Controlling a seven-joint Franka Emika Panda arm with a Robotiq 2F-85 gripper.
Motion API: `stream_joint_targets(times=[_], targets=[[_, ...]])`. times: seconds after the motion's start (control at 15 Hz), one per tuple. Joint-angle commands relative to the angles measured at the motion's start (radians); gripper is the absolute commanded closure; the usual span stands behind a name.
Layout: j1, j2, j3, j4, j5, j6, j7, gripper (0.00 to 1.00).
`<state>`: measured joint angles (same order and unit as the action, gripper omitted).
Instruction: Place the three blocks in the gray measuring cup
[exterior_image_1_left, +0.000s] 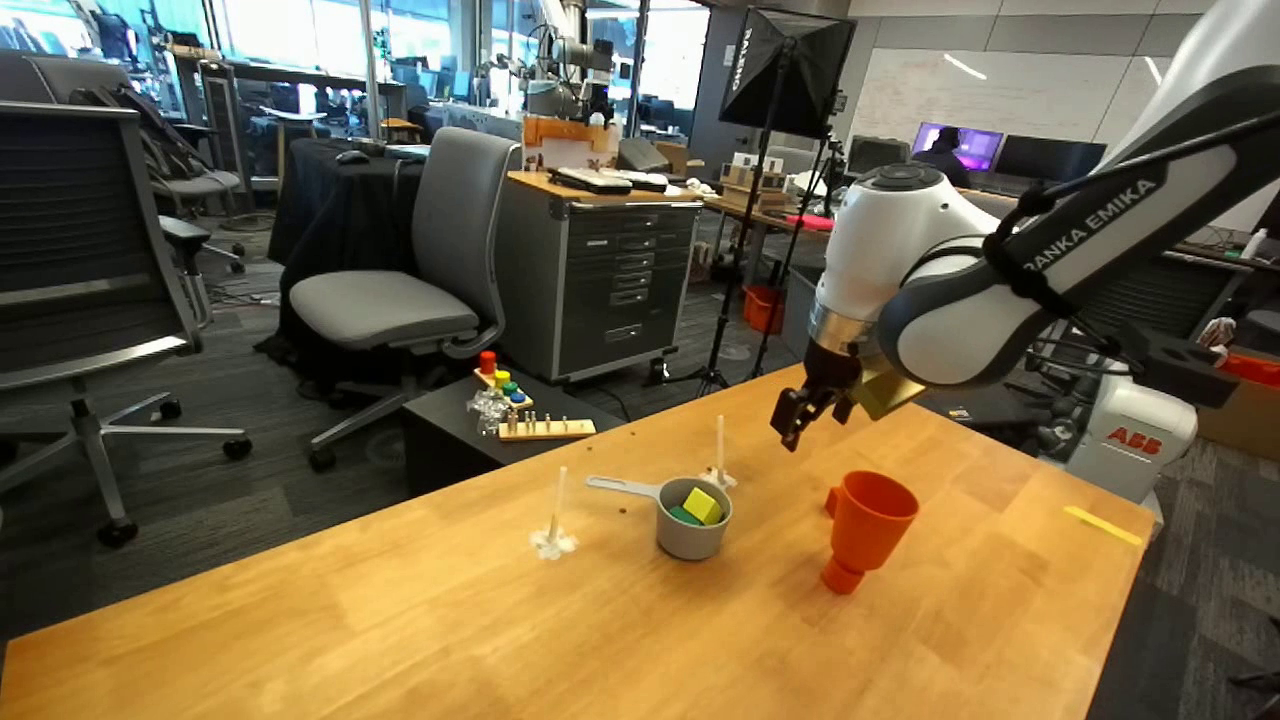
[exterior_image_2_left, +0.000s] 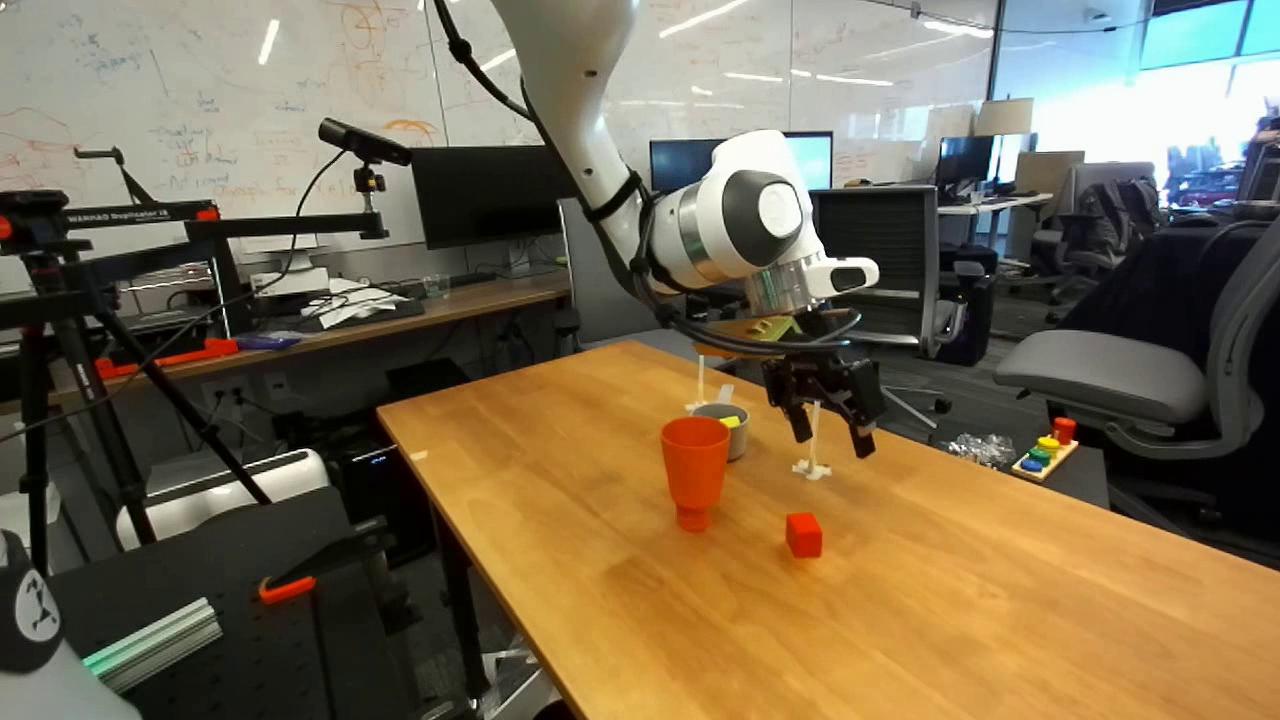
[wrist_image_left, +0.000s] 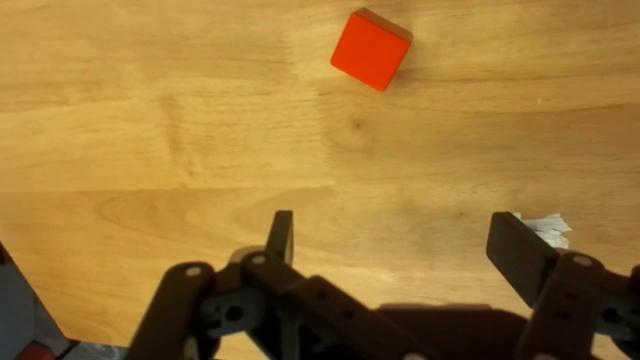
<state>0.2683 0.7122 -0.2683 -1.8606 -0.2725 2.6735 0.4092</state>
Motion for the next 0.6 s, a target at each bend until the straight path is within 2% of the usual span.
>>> stream_joint_targets(times=[0.0,0.53], targets=[[-0.002,-0.005,-0.012,-0.062,0.065,0.074,0.127,0.00],[-0.007,0.008,-0.009,-0.166,0.241,0.230,0.240,0.00]])
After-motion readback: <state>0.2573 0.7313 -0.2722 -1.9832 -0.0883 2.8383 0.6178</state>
